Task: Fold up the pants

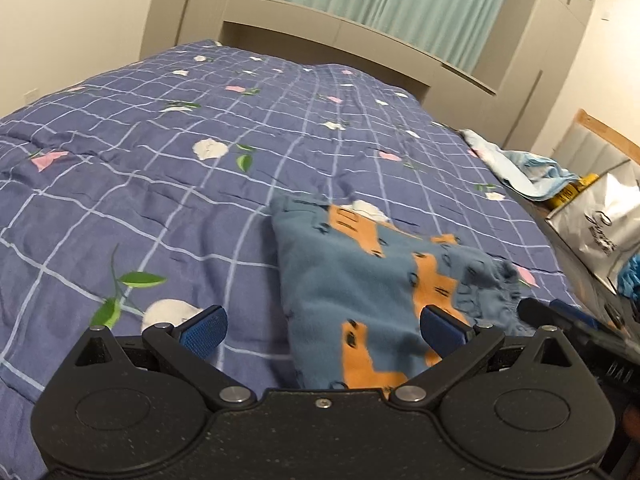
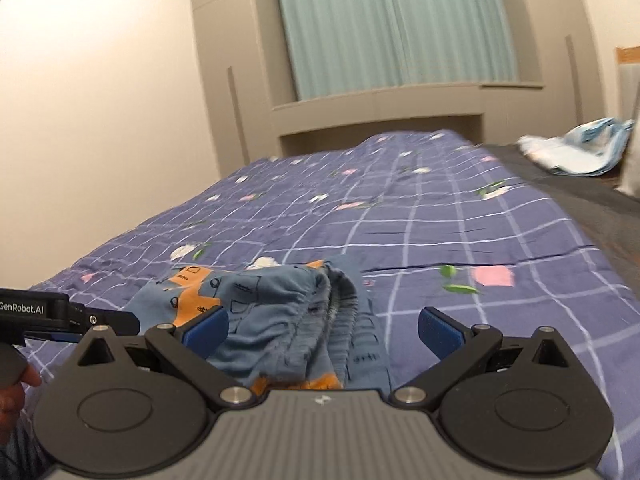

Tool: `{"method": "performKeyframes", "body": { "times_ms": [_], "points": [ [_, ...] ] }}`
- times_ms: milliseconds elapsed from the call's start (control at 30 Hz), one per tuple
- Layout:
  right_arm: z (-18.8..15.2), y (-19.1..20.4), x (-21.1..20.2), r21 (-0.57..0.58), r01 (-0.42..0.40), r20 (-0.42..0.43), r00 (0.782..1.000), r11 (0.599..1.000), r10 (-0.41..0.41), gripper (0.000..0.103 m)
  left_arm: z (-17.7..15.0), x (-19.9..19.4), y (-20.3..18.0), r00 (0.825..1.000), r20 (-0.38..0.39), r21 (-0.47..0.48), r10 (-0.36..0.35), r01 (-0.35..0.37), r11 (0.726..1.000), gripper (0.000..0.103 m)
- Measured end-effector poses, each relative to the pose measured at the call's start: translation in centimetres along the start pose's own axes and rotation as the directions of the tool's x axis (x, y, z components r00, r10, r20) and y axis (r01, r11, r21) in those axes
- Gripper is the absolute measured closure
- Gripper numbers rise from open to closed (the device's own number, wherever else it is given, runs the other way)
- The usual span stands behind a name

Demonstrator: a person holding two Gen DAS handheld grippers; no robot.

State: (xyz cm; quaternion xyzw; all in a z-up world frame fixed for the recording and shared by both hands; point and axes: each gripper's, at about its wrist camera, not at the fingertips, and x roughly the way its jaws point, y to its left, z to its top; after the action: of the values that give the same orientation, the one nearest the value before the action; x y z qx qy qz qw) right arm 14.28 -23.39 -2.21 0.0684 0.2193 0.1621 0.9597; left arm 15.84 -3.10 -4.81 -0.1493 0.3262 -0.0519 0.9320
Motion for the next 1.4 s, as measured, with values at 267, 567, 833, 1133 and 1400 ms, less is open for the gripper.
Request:
{"method": "performKeyframes", "body": {
  "times_ms": [267, 567, 833, 1133, 1400],
  "points": [
    [3.6, -2.6, 5.5, 0.082, -0.100, -0.133, 0.985, 0.992, 0.111, 0.000, -0.2, 1.3, 0.4, 0.999, -0.032, -0.020, 0.006, -0.007, 1.000, 0.001],
    [2.6, -4.0, 8.1, 0.135, -0.125, -0.209, 0.966, 0.983, 0.152, 0.000, 0.2, 1.9, 0.3, 0.999, -0.031, -0.038, -0.010, 0.008, 0.999, 0.001],
    [1.8, -3.6, 8.1, 0.102, -0.116, -0.183, 0.974, 0.988, 0.133, 0.000, -0.3, 2.7, 0.4, 0.999, -0.054, -0.055, 0.006, -0.009, 0.998, 0.001],
    [1.8, -3.5, 8.2, 0.102, -0.118, -0.176, 0.975, 0.988, 0.134, 0.000, -0.3, 2.7, 0.5, 0.998, -0.059, -0.056, 0.005, -0.008, 0.998, 0.001],
    [1.7, -3.6, 8.2, 0.102, -0.118, -0.174, 0.975, 0.988, 0.135, 0.000, -0.3, 2.8, 0.5, 0.998, -0.060, -0.056, 0.004, -0.007, 0.998, 0.001]
  ]
}}
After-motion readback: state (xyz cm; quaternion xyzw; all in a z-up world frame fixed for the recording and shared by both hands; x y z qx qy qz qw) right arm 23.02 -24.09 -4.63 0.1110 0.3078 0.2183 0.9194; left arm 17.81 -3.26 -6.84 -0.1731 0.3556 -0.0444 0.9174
